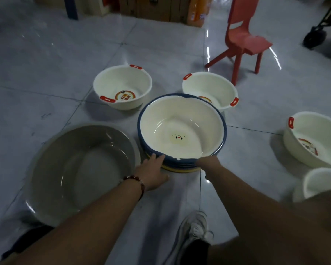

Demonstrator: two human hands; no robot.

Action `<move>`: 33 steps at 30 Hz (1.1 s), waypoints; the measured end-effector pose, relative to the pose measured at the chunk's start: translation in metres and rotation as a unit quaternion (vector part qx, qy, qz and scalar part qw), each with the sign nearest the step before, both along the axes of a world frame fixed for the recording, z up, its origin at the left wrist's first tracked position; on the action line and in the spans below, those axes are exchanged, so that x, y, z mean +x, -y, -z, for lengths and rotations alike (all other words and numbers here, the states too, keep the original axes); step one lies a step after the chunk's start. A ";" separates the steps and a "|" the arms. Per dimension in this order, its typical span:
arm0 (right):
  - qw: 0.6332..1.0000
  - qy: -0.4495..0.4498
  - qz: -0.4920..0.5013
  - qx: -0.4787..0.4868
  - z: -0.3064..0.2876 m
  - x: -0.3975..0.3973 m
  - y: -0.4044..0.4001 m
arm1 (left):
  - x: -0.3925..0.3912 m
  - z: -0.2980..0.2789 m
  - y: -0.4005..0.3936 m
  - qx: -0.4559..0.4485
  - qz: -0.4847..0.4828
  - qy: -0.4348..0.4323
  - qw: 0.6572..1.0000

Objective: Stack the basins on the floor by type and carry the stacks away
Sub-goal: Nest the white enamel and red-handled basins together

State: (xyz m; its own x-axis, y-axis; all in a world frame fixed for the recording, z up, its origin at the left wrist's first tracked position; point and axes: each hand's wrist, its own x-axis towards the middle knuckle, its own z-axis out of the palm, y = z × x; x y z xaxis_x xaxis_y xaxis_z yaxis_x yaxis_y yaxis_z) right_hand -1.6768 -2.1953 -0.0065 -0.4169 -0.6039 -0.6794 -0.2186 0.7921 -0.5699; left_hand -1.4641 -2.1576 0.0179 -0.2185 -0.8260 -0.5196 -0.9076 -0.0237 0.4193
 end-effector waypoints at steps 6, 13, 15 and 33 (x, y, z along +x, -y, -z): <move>0.992 -0.055 -0.099 -0.050 -0.041 -0.007 -0.017 | 0.004 -0.046 0.014 -0.074 0.036 0.075 0.994; 0.857 -0.353 -0.368 -0.071 -0.082 -0.028 -0.046 | -0.013 -0.082 0.016 -0.147 0.146 0.174 0.963; 0.840 -0.371 -0.391 -0.051 -0.096 -0.042 -0.054 | -0.022 -0.091 0.018 -0.148 0.178 0.187 0.955; 0.897 -0.353 -0.234 0.124 -0.079 -0.194 -0.177 | -0.203 -0.085 0.001 -0.136 0.392 0.052 0.908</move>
State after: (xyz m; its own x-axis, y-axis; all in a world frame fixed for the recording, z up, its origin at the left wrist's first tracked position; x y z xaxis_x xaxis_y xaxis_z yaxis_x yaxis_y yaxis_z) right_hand -1.8708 -2.0180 0.0727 -0.5367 -0.6916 -0.4834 -0.7975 0.6029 0.0229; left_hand -1.6668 -2.1589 0.1033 -0.7571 -0.5379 -0.3708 -0.6350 0.7394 0.2239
